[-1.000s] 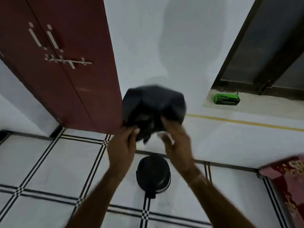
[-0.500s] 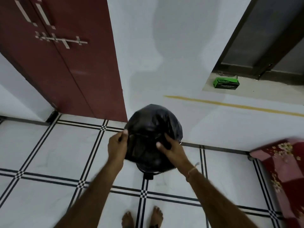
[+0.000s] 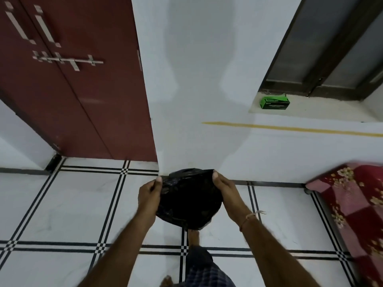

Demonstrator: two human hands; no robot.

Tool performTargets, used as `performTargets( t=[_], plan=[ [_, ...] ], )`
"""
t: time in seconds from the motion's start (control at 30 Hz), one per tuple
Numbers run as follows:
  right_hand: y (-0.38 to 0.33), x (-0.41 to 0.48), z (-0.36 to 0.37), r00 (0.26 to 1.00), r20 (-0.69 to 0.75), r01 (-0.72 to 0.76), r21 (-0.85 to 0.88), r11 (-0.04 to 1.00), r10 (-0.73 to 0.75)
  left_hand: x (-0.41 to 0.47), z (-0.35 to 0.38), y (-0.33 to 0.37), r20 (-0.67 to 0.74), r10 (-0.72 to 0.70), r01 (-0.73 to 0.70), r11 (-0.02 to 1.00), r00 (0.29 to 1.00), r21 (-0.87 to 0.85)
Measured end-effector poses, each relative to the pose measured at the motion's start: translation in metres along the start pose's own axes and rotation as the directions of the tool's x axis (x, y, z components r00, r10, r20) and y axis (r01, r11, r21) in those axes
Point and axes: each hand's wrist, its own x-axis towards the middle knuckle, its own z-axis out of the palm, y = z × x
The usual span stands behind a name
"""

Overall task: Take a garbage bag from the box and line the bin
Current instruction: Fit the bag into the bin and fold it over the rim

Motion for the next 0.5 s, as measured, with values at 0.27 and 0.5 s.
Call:
performTargets(
  t=[0.27,0.5],
  plan=[
    [0.0,0.032,-0.001,0.994,0.013,-0.111,0.022,0.994,0.111,0.026,0.0,0.002,0.186,-0.267,0.314,0.898,0.946,-0.309],
    [0.049,0.065,-0.014,0.984,-0.052,-0.164,0.058,0.985,0.168,0.048,0.024,-0.069,0.332,-0.308,0.305,0.95,0.891,0.064]
  ],
)
